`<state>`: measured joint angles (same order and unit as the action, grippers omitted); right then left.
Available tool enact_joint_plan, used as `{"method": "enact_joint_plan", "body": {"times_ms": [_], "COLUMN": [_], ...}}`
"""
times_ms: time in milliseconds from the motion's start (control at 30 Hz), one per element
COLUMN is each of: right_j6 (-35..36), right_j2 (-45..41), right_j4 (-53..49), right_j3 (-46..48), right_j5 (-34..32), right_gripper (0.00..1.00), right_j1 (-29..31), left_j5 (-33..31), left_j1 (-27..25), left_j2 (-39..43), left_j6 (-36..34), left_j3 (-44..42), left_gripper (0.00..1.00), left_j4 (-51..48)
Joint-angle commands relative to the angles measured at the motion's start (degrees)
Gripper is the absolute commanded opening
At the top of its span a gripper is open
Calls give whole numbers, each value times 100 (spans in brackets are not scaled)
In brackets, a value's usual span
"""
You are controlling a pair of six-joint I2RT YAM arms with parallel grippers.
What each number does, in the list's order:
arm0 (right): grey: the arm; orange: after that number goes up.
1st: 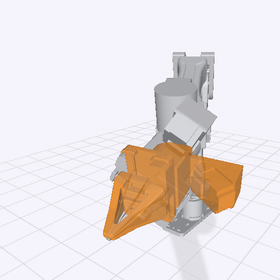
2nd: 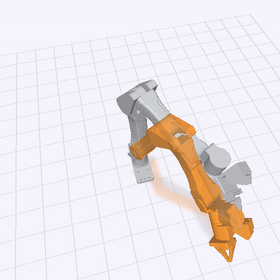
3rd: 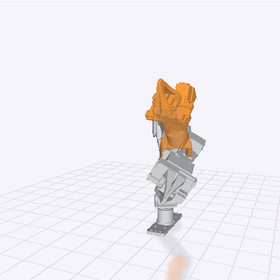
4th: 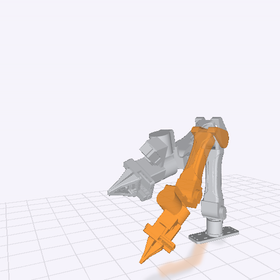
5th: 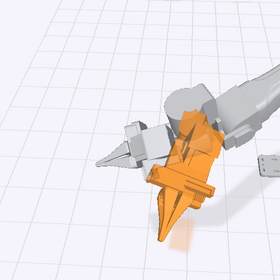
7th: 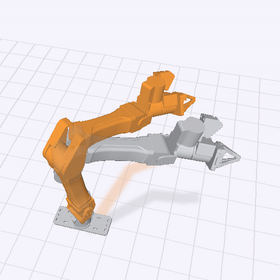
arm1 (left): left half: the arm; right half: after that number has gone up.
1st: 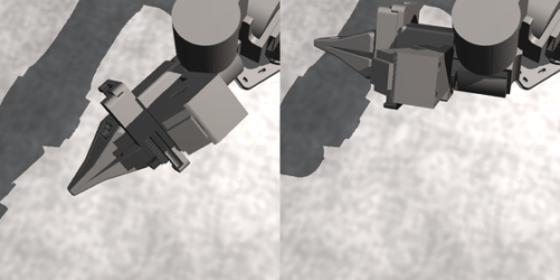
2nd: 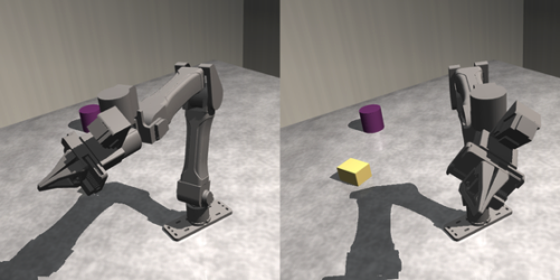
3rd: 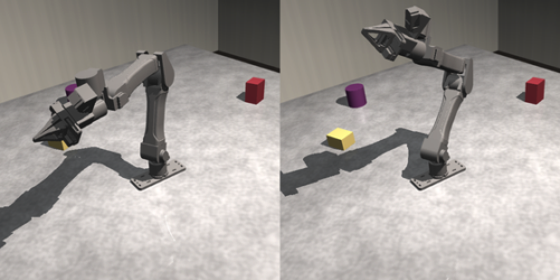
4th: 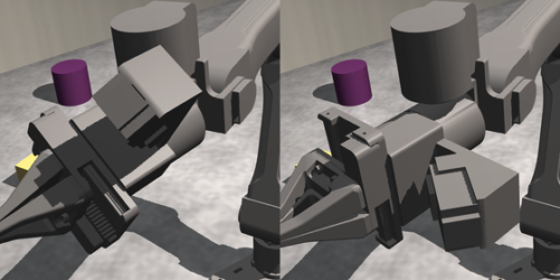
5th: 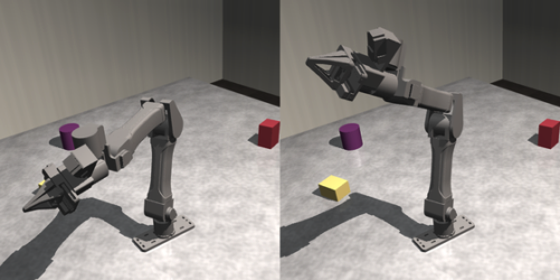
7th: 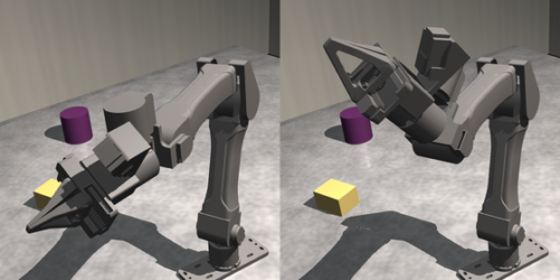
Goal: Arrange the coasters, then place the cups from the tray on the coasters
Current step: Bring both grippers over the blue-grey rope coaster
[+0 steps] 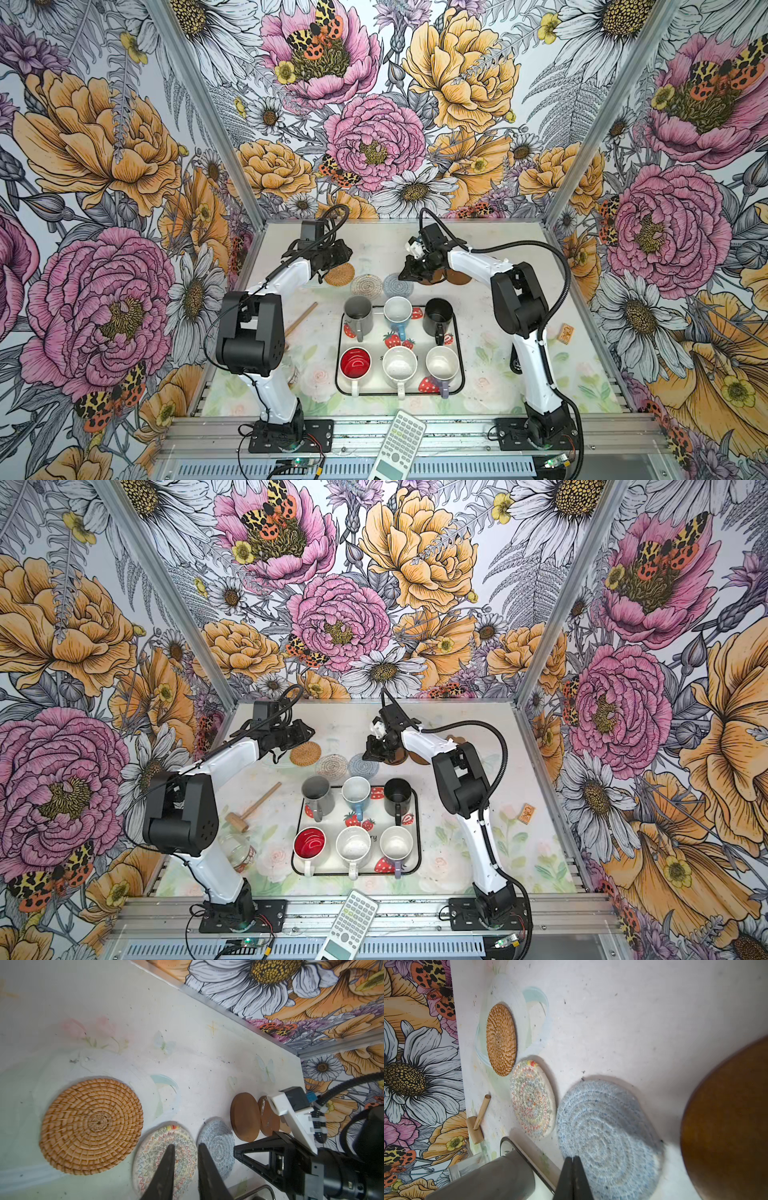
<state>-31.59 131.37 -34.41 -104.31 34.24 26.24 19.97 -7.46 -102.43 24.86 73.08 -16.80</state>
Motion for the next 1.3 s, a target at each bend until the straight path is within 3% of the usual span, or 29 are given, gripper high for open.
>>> {"method": "enact_joint_plan", "body": {"times_ms": [0,267,833,1267], "right_j6": [155,194,4,429], "right_j2": [109,586,1532,332], "right_j4": [-106,-271,-522,-522], "right_j3": [-27,-400,-1862,-1502], "right_j5": [-140,-119,-157,-394], "right_gripper": [0,0,0,1], "right_j1": [48,40,-134,-225], "left_j5": [182,154,163,126], "left_j1": [-110,-438,-604,-907], "left_j2": [-129,-569,-839,-1486], "left_j6": [-127,-150,-135,-646], "left_j3": [172,289,542,1391], "left_gripper": [20,20,20,17], "left_j4": [-217,-298,-400,-1188]}}
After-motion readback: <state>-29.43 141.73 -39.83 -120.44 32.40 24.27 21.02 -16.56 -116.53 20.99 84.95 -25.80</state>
